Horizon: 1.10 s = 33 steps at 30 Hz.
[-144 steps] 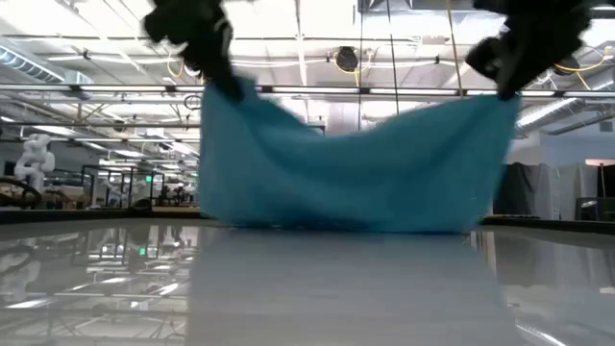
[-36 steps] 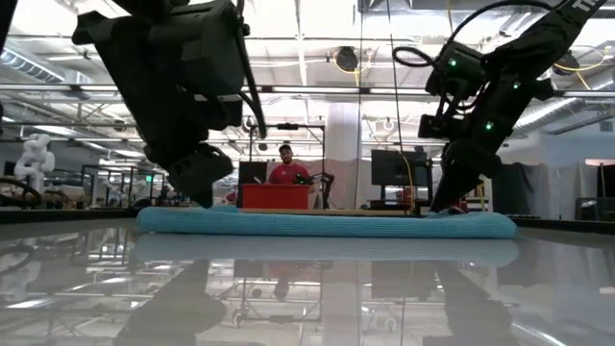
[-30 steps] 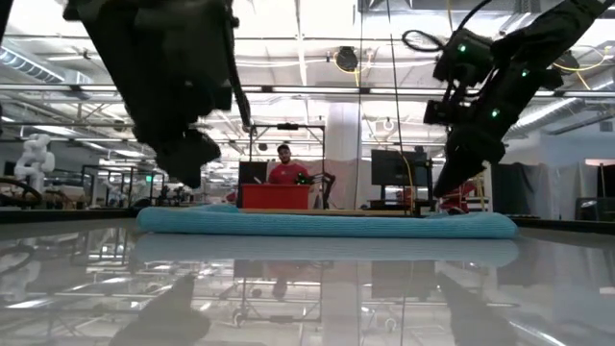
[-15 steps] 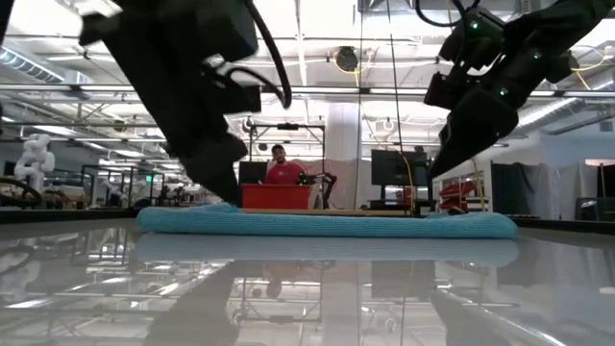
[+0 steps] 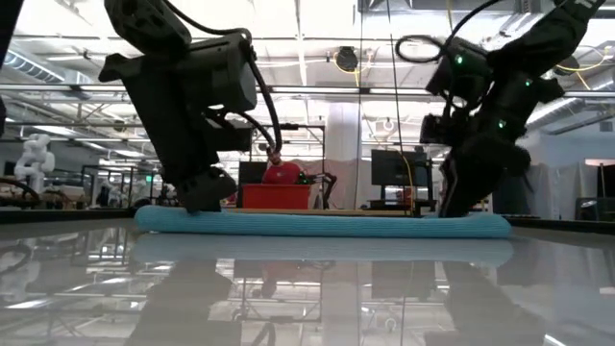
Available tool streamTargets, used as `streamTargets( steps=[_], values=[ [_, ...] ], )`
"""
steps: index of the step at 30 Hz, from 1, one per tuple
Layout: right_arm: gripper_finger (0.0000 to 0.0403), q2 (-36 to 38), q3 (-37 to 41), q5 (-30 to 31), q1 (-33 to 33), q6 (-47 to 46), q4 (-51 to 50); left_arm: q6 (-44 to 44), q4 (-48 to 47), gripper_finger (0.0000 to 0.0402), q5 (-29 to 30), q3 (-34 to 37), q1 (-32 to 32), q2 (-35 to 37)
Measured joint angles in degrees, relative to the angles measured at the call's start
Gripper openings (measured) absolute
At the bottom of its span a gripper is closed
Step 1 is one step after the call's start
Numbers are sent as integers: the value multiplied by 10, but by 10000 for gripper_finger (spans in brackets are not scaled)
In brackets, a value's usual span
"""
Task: Roll towel into tight, uniform cylinder
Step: Roll the blue microfiber towel
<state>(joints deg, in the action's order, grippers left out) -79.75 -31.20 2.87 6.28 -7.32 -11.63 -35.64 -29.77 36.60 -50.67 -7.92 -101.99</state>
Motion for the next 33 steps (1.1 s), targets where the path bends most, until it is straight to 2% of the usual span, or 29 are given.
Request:
streamTargets(
  steps=[8,16,23,30,33],
  values=[
    [164,-44,-2,-1,-5,-13,12,12,-2,185,-6,9,1,6],
    [164,28,2,-3,-5,-21,-3,20,1,185,-12,-11,-13,63],
    [164,53,1,0,-5,16,-6,93,104,185,-156,-12,-50,65],
    [164,13,1,-1,2,19,1,77,101,185,-160,-12,-54,23],
    [164,-9,1,-24,-6,1,0,92,106,185,-159,-13,-44,10]
  ],
)
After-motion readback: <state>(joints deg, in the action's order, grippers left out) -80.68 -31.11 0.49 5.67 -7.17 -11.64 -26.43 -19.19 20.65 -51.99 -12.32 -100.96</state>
